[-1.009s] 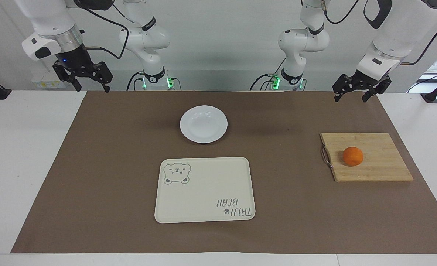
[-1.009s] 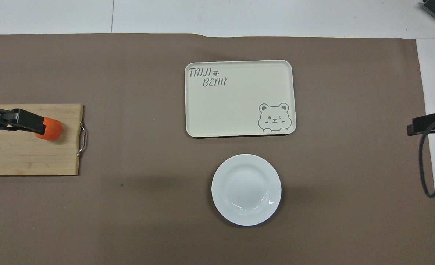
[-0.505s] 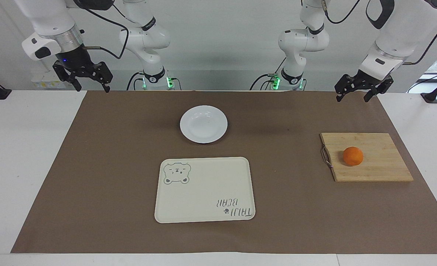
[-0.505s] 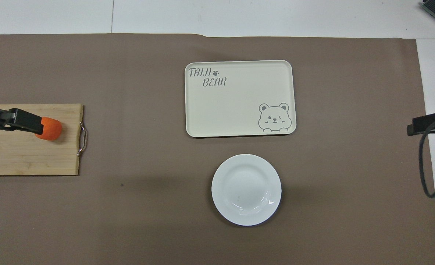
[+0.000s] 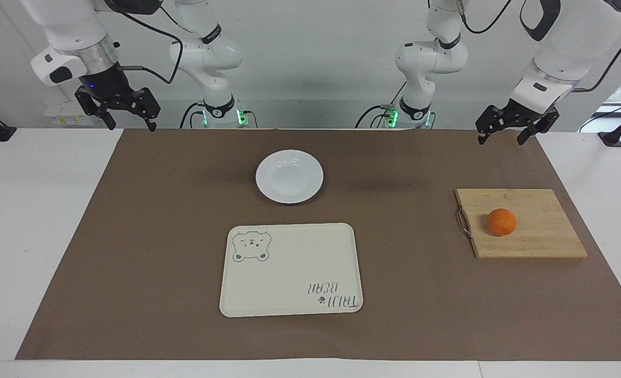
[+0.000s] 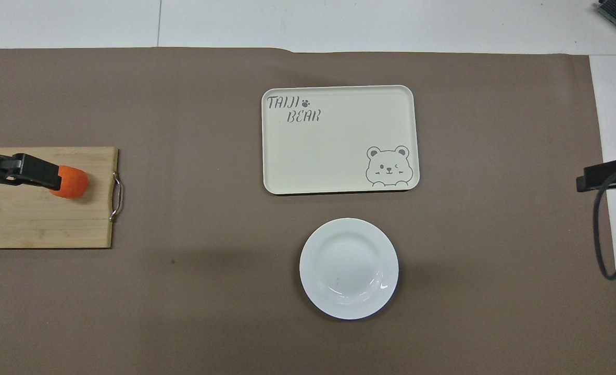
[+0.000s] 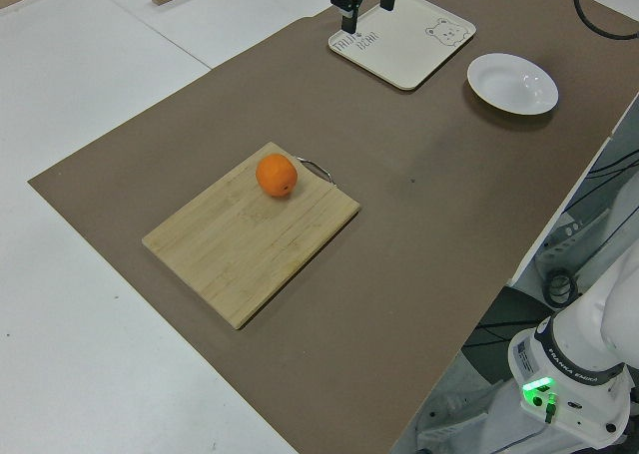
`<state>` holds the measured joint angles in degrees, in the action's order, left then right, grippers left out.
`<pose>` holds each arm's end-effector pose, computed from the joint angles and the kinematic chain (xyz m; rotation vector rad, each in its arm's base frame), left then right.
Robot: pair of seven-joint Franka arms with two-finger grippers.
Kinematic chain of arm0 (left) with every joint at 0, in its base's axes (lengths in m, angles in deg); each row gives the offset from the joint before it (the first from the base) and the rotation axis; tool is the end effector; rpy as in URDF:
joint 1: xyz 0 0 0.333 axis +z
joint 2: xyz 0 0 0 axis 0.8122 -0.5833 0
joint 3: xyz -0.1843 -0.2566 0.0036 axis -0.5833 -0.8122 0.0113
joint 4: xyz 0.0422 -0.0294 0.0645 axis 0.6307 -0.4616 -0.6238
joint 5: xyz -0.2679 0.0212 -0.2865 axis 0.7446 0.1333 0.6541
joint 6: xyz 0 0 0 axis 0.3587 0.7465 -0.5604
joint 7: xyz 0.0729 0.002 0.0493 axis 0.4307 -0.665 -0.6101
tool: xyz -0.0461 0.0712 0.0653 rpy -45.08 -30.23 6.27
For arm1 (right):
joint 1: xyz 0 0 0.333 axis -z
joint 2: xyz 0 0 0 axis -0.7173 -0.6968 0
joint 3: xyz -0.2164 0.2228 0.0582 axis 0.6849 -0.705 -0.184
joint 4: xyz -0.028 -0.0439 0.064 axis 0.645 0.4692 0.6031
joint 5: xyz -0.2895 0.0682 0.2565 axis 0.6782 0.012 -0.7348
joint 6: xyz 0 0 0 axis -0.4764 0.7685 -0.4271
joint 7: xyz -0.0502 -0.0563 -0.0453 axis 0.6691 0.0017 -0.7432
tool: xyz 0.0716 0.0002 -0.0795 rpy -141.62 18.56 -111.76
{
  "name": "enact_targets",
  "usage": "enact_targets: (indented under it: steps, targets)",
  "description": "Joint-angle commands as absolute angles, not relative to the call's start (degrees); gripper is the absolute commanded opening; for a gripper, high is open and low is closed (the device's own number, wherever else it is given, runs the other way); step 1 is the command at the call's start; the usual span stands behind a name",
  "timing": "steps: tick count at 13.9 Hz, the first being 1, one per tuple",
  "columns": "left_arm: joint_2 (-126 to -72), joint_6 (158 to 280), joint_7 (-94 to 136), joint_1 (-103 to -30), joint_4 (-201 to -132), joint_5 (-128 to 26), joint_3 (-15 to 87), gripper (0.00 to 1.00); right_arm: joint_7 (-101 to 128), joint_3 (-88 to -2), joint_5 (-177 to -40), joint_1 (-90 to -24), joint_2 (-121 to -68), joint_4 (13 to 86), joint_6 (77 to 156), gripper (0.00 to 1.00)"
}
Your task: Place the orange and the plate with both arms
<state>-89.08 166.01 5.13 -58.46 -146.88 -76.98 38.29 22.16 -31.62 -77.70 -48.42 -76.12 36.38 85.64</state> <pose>0.5436 -0.0416 0.6268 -3.1293 0.1321 0.0909 0.5295 -0.0366 0.6490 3.1374 -0.1067 -0.0086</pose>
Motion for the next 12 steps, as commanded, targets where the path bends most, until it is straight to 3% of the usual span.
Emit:
enact_targets:
  steps: [1,12]
  targets:
    - [-87.33,166.34,4.12,-57.83,-148.88,-76.1,38.07,1.0,21.22,-31.87,-77.69,-47.94,-76.06,35.9,84.77,1.0]
    - [-87.42,166.78,0.35,-56.6,-149.32,-76.1,38.07,1.0,21.22,-31.87,-77.69,-47.94,-76.06,35.9,84.86,1.0]
